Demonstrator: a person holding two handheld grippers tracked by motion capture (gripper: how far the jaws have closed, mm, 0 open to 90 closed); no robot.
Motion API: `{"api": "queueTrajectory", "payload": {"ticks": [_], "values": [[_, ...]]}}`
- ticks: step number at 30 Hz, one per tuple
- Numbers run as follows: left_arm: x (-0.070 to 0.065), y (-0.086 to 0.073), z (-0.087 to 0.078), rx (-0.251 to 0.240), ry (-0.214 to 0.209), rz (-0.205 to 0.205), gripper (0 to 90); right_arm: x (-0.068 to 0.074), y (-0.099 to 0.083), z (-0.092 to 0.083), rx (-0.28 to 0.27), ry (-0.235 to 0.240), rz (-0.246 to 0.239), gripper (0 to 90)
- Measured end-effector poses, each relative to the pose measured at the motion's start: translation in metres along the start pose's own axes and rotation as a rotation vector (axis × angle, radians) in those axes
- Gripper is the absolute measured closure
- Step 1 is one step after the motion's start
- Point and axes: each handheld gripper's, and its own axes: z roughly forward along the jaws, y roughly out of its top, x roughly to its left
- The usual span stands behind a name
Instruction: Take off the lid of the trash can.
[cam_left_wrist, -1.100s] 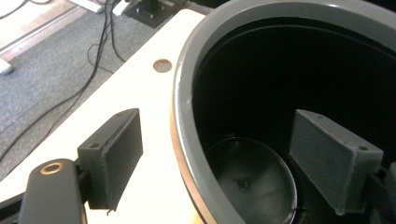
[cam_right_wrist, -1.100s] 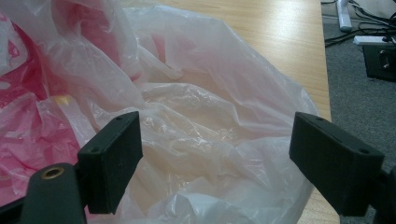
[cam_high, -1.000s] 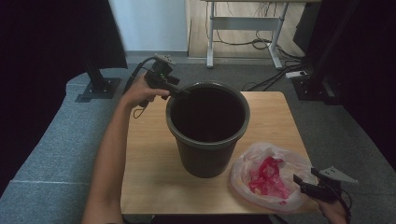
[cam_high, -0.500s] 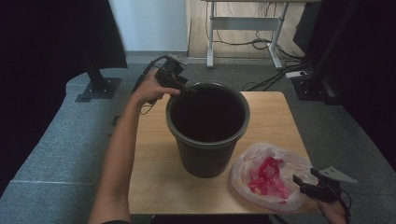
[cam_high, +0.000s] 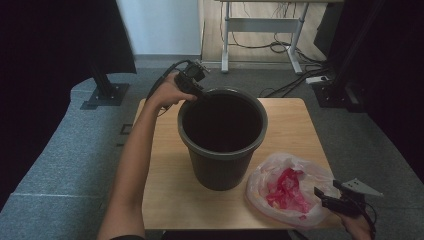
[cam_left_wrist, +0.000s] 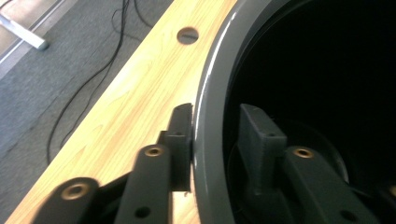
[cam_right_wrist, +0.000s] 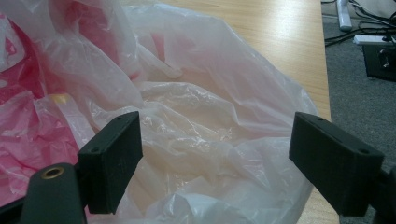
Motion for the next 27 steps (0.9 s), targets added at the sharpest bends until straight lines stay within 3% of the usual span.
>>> {"api": "queueTrajectory", "payload": {"ticks": [2,10,20,27], "values": [[0.001,0.0,0.0,0.0,0.0,-0.002,74.0,0.0,0.0,0.0,-0.002,-0.001,0.001,16.9],[0.003,0.003,-0.004,0.001,-0.017,-0.016,75.6,-0.001,0.0,0.0,-0.001,-0.004,0.003,17.0],[0.01,0.007,-0.019,-0.042,-0.076,-0.052,75.9,0.0,0.0,0.0,-0.001,-0.003,0.002,17.0],[0.01,0.008,-0.023,-0.056,-0.08,-0.047,76.6,0.0,0.0,0.001,-0.001,-0.005,0.0,17.1]]}}
